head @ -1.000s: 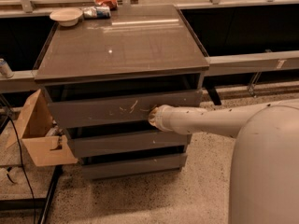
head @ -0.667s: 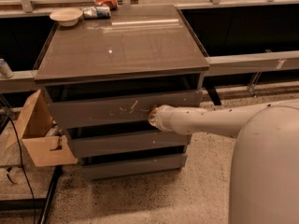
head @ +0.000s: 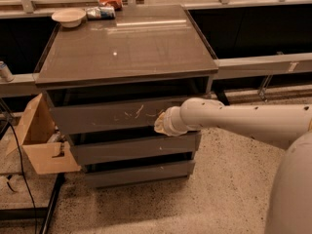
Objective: Close top drawer
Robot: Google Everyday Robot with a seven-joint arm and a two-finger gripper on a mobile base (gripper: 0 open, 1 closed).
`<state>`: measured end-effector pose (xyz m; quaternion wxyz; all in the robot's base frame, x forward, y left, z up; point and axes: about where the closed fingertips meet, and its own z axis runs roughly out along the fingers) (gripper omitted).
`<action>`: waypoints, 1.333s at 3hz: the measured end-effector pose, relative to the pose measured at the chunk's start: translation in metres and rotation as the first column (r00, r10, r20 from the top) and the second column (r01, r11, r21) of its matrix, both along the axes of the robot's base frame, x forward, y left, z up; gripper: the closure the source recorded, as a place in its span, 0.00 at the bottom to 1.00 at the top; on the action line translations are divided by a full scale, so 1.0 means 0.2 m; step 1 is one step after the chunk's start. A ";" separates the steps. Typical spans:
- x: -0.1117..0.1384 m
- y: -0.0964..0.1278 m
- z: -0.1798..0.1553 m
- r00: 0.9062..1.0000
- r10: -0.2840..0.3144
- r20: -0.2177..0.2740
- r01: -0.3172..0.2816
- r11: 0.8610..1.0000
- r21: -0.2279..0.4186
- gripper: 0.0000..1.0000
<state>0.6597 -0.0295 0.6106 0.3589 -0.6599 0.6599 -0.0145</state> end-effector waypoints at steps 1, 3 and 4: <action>-0.17 -0.02 0.02 0.983 0.017 -0.184 -0.016 1.000 0.006 0.99; -0.24 -0.03 -0.02 0.971 0.041 -0.234 -0.045 0.999 -0.012 0.53; -0.24 -0.02 -0.02 0.971 0.041 -0.234 -0.045 0.999 -0.012 0.29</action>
Offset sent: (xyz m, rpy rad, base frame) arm -0.0190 -0.0039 0.0076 0.0107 0.1167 0.0012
